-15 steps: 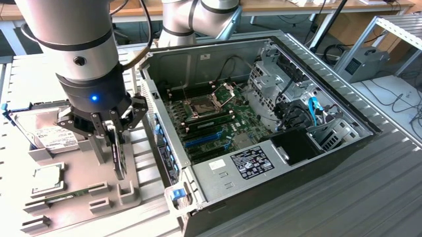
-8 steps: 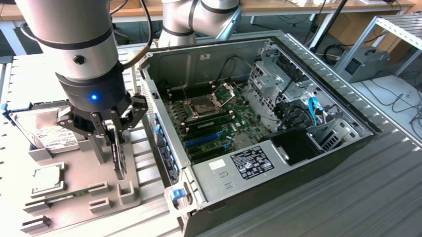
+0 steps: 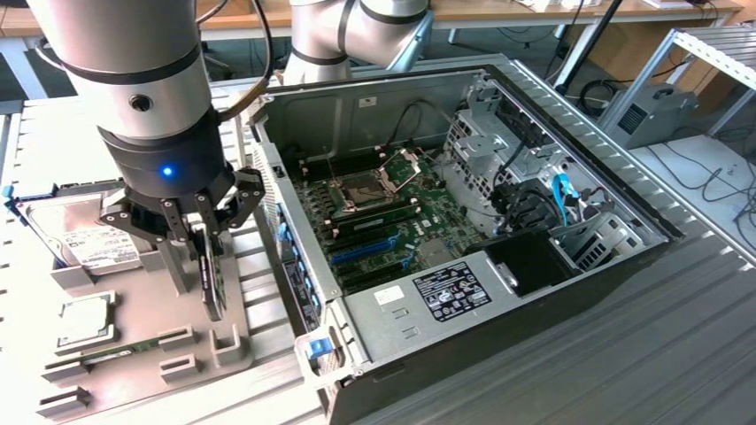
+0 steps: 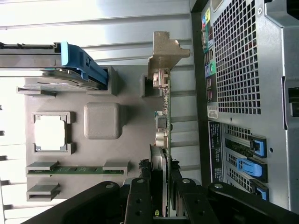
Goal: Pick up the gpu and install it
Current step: 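Pick up the gpu and move the gpu toward the slot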
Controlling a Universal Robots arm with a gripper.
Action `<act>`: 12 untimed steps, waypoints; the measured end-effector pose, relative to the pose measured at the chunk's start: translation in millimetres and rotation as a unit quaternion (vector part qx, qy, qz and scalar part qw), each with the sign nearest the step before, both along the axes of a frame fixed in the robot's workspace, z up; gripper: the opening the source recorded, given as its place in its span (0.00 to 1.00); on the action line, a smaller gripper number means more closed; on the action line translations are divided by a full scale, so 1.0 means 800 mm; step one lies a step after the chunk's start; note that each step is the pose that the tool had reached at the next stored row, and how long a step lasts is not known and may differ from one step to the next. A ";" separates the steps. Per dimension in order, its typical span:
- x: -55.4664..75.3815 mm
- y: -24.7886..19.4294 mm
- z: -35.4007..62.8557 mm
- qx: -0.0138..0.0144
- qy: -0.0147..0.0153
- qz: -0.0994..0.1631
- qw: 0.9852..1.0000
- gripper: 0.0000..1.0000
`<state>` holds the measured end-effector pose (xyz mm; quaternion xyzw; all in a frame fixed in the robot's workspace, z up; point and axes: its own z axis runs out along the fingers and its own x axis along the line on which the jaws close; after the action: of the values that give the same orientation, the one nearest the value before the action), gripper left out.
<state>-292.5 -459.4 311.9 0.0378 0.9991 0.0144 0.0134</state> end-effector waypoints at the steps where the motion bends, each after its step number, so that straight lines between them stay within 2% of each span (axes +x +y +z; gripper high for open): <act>1: 0.000 0.0000 0.000 0.000 0.000 0.000 1.000 0.26; 3: 0.000 0.0000 0.001 0.000 0.000 0.000 1.000 0.26; 5: 0.000 0.0000 0.008 0.000 0.000 0.000 1.000 0.26; 12: 0.000 0.0000 0.010 0.000 0.000 0.000 1.000 0.26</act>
<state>-292.5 -459.4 319.6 0.0378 0.9991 0.0144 0.0133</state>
